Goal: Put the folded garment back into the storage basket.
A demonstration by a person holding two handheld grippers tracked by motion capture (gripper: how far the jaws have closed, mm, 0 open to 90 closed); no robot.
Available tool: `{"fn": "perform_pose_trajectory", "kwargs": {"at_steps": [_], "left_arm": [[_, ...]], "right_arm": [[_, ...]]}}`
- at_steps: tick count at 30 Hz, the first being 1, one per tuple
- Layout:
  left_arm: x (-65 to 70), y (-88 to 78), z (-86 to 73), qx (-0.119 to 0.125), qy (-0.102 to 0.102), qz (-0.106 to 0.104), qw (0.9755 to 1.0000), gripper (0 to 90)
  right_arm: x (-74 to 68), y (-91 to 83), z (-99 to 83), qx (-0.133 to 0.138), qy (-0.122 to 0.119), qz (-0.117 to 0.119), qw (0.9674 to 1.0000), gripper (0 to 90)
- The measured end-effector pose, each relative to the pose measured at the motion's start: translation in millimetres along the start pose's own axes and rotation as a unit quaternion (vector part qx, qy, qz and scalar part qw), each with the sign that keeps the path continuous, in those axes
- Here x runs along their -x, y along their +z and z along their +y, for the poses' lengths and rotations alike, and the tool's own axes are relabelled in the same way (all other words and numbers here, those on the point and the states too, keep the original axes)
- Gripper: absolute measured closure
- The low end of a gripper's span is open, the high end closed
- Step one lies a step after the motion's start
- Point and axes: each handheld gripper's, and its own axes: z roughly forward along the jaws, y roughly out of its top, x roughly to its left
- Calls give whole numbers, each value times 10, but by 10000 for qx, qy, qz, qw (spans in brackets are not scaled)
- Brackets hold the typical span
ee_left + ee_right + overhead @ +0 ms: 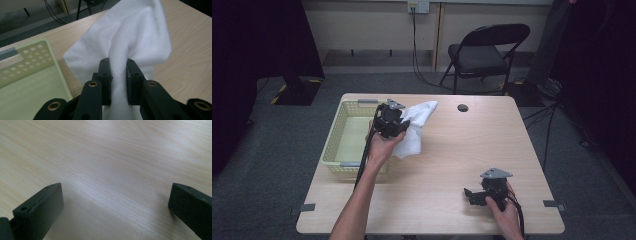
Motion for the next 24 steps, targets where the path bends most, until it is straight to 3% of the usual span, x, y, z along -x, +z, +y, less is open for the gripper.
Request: {"fn": "perform_pose_trajectory", "kwargs": {"at_steps": [11, 24], "left_arm": [[-282, -272, 52, 152, -72, 190, 9997, 777], [-527, -443, 46, 246, -224, 447, 9984, 776]], "right_arm": [[0, 0, 0, 1, 1, 0, 10000, 0], [0, 0, 0, 2, -3, -1, 10000, 0]]}}
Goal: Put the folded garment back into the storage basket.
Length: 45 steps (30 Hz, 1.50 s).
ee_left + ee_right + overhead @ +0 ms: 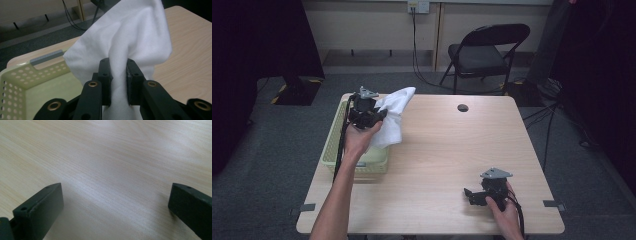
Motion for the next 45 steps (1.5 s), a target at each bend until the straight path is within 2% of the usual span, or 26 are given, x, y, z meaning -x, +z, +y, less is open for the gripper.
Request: {"fn": "perform_pose_trajectory", "kwargs": {"at_steps": [4, 13, 18, 22, 24, 27, 32, 36, 42, 45], "left_arm": [[-77, -27, -14, 12, -92, 93, 9999, 776], [-212, -56, -93, -20, -133, 190, 9997, 776], [-287, -57, -163, 13, -265, 263, 9993, 776], [-366, -27, -236, -109, -360, 352, 9987, 776], [-376, -26, -249, -142, -311, 424, 9985, 776], [-419, -30, -260, -154, -368, 435, 9983, 776], [-490, -5, -320, -244, -383, 577, 9973, 776], [-556, 55, -424, -332, -491, 616, 9963, 776], [-604, 112, -484, -392, -521, 626, 9959, 774], [-631, 154, -548, -471, -585, 688, 9948, 775]], "right_arm": [[-1, 0, 0, -2, 7, 0, 10000, 0], [-1, 0, 0, -1, 4, 0, 10000, 0], [-1, 0, 0, -2, 6, 0, 10000, 0], [-1, 0, 0, -2, 5, 2, 10000, 0], [-1, 0, 0, -2, 4, 1, 10000, 0], [-1, 0, 0, -3, 8, 1, 10000, 0], [-1, 0, 0, -2, 5, 0, 10000, 0], [-1, 0, 0, -1, 4, 1, 10000, 0], [-1, 0, 0, -2, 8, 1, 10000, 0], [-1, 0, 0, -2, 6, 1, 10000, 0]]}}
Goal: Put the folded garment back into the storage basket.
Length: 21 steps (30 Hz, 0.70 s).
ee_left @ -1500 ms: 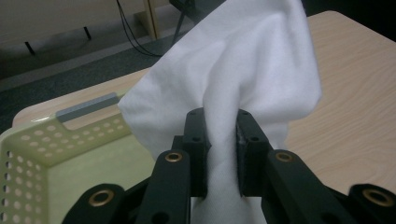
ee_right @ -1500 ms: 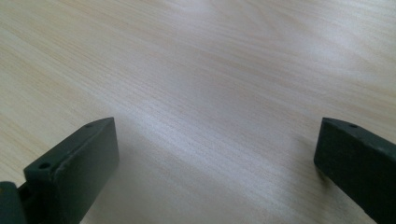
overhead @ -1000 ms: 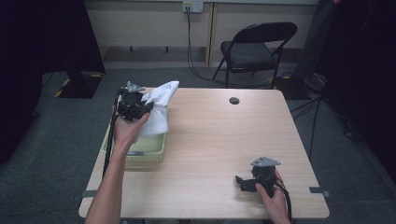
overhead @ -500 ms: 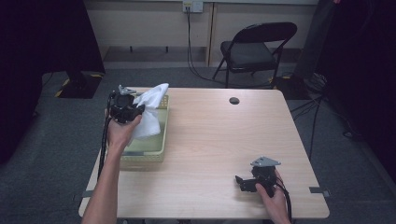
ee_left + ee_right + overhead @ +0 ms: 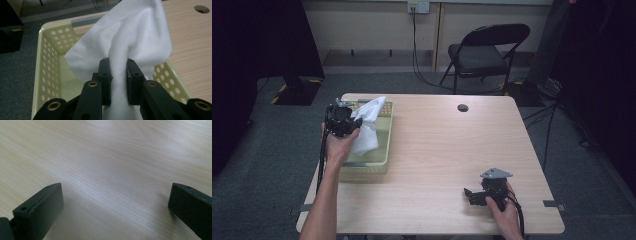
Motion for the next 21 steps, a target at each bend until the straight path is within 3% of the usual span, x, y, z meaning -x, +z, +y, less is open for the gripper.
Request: {"fn": "perform_pose_trajectory", "kwargs": {"at_steps": [11, 21], "left_arm": [[-57, 166, -141, -200, -147, 47, 9997, 774], [-6, 273, -158, -304, -88, 93, 9995, 774]], "right_arm": [[0, 0, 0, 1, -2, -1, 10000, 0], [0, 0, 0, 1, -1, -1, 10000, 0]]}}
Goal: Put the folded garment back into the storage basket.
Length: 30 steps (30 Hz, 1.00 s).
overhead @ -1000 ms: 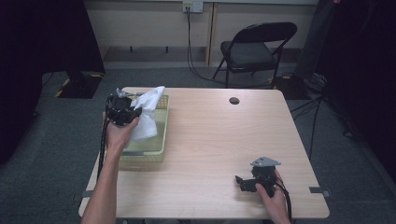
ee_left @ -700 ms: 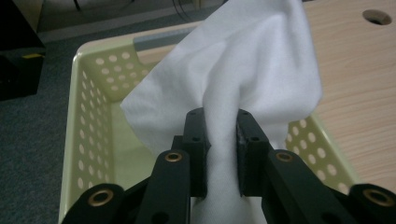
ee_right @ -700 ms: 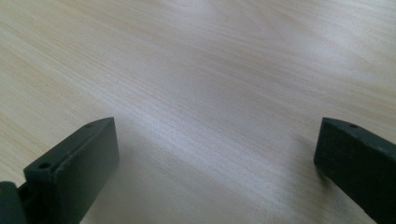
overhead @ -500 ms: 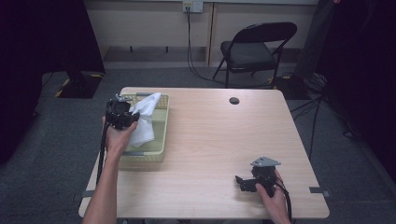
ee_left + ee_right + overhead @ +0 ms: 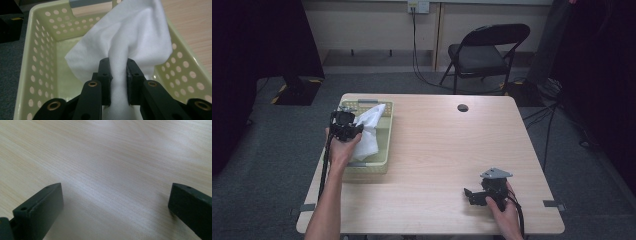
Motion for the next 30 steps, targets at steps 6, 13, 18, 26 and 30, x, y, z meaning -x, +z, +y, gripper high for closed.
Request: {"fn": "perform_pose_trajectory", "kwargs": {"at_steps": [6, 13, 18, 26, 30], "left_arm": [[33, 69, -10, -87, 38, 15, 10000, 773], [34, 142, -32, -251, 56, 41, 9997, 770], [26, 179, -39, -345, 23, 58, 9994, 768], [45, 241, -32, -468, -79, -40, 9989, 717], [24, 230, -17, -395, -272, -3, 9988, 604]], "right_arm": [[0, 0, 0, 0, 3, 0, 10000, 0], [0, 0, 0, 0, -1, 0, 10000, 0], [0, 0, 0, 0, -1, 0, 10000, 0], [0, 0, 0, -1, 0, 0, 10000, 0], [0, 0, 0, 0, 0, 0, 10000, 0]]}}
